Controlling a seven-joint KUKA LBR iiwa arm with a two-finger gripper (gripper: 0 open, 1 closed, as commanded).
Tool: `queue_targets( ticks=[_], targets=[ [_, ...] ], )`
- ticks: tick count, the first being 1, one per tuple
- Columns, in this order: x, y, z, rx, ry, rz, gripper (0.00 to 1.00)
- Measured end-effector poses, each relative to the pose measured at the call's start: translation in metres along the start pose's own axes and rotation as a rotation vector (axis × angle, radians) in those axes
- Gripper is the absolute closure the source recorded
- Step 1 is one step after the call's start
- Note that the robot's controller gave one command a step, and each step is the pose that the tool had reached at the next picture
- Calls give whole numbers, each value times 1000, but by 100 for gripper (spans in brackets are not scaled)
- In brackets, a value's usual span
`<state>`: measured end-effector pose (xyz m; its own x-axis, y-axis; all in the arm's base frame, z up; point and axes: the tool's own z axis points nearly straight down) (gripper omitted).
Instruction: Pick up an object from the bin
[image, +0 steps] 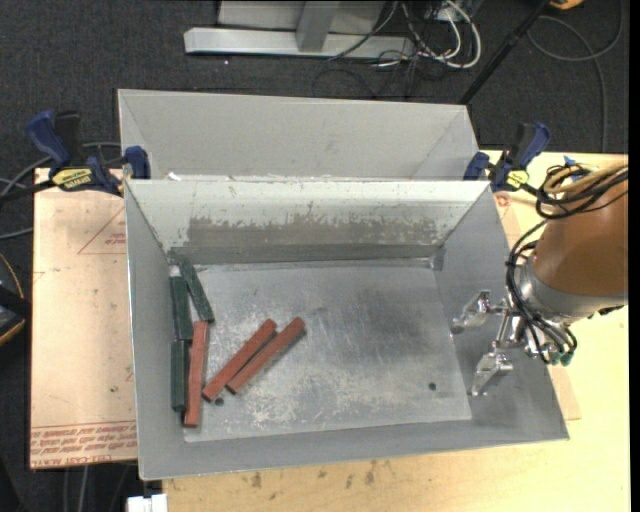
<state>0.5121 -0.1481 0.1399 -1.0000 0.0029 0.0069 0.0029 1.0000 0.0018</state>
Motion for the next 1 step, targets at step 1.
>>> queue_targets(
  ticks=[1],
  targets=[
    [-2,1,-4,1,-8,-3,0]
  ],
)
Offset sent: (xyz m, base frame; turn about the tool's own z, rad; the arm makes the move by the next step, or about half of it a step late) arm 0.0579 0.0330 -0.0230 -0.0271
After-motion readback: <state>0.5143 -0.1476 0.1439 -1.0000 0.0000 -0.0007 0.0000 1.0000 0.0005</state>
